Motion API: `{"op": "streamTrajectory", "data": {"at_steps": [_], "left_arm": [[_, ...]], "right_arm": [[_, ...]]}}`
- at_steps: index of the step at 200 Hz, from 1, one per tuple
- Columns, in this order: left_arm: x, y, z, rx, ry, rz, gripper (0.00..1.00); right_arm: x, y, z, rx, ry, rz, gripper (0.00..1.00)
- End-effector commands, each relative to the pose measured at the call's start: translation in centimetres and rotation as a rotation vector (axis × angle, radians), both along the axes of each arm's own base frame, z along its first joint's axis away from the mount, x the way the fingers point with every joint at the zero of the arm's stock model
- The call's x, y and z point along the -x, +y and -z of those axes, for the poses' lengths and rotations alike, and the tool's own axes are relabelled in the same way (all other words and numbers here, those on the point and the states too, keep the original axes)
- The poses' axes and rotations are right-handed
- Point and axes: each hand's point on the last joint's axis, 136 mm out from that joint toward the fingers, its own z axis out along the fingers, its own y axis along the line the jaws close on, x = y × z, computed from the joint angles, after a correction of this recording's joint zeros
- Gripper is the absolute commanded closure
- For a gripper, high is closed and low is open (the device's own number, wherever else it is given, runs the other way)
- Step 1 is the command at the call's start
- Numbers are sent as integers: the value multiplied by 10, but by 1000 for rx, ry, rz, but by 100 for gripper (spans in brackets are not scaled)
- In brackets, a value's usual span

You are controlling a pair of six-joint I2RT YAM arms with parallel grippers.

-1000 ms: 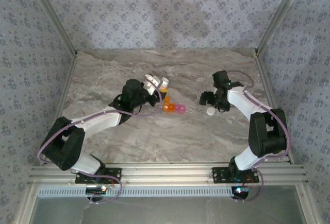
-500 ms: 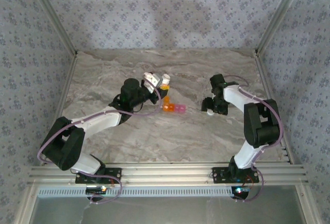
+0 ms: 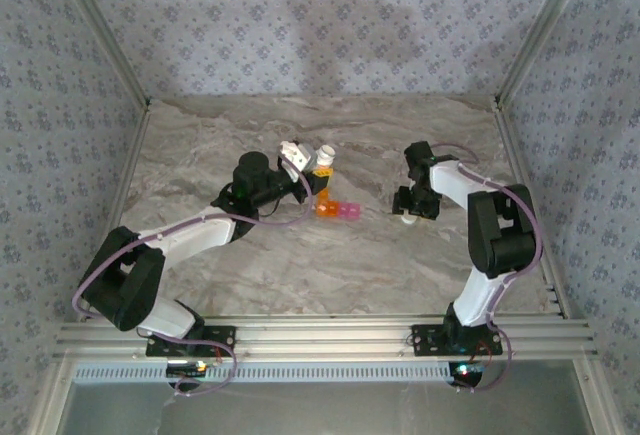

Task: Sort the pills into containers

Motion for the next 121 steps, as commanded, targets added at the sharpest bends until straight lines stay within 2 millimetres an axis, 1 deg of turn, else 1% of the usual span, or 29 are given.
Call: {"op": "streamTrajectory", "data": {"at_steps": [1,13,42,80,103,121], "left_arm": [[2,-3,-22,41,-62,29,100],[2,-3,-21,40,-60,29,100],[2,-3,-20,41,-57,32,100],[2,-3,-18,40,-54,30,100],[2,-3,-17,39,-53,30,100],[1,-2,-14,38,-51,28,100]], "right_arm": [[-3,-2,1,22,5,-15,39],[-4,-1,2,22,6,-16,40],[-3,0,5,24,10,-23,46],[-1,1,8,25,20,-32,57],[0,1,5,21,15,-35,64],[-3,2,-5,15,-13,-36,67]]}}
